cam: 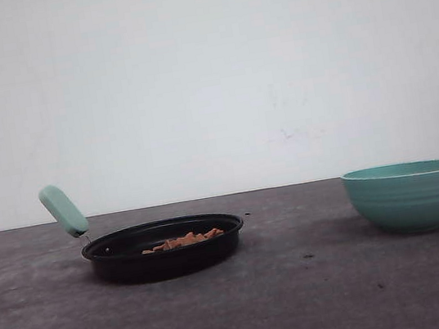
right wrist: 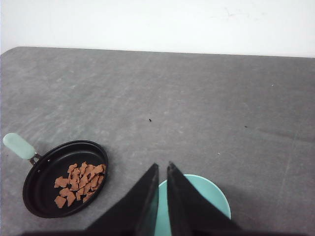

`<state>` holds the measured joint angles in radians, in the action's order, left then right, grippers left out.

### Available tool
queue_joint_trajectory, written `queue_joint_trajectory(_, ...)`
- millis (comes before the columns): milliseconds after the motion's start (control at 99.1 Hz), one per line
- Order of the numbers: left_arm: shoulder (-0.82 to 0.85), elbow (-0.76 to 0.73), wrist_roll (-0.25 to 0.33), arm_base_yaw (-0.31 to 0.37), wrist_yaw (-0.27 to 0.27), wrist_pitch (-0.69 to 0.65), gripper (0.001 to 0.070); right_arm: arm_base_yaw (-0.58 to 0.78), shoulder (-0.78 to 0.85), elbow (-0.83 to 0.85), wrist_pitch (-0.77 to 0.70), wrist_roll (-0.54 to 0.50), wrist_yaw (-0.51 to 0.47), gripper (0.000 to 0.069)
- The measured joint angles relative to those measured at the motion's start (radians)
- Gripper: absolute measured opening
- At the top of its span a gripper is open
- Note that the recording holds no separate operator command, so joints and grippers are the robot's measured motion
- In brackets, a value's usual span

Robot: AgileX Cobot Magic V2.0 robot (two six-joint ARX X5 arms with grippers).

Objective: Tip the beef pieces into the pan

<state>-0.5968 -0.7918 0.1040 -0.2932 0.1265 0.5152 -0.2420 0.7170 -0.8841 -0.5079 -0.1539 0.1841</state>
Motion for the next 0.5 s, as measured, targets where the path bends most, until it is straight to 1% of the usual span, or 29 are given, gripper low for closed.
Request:
queue_joint_trajectory(81, 0.014, 0.007, -0.057, 0.026, -0.037, -0.013, 0.0014, 0.0, 0.0, 0.0, 0.0, 0.0, 0.0, 0.0027)
queue_joint_trajectory(171, 0.049, 0.051, -0.087, 0.065, -0.088, -0.055, 0.0014, 0.0, 0.0, 0.0, 0.0, 0.0, 0.0, 0.0027)
queue_joint_trajectory(303, 0.13, 0.189, -0.101, 0.115, -0.169, -0.169, 0.0014, 0.0, 0.0, 0.0, 0.0, 0.0, 0.0, 0.0027)
queue_joint_trajectory(414, 0.229, 0.352, -0.108, 0.143, -0.233, -0.305, 0.0014, 0.0, 0.0, 0.0, 0.0, 0.0, 0.0, 0.0027)
queue_joint_trajectory(504, 0.309, 0.479, -0.111, 0.161, -0.264, -0.38, 0.0014, 0.0, 0.0, 0.0, 0.0, 0.0, 0.0, 0.0027)
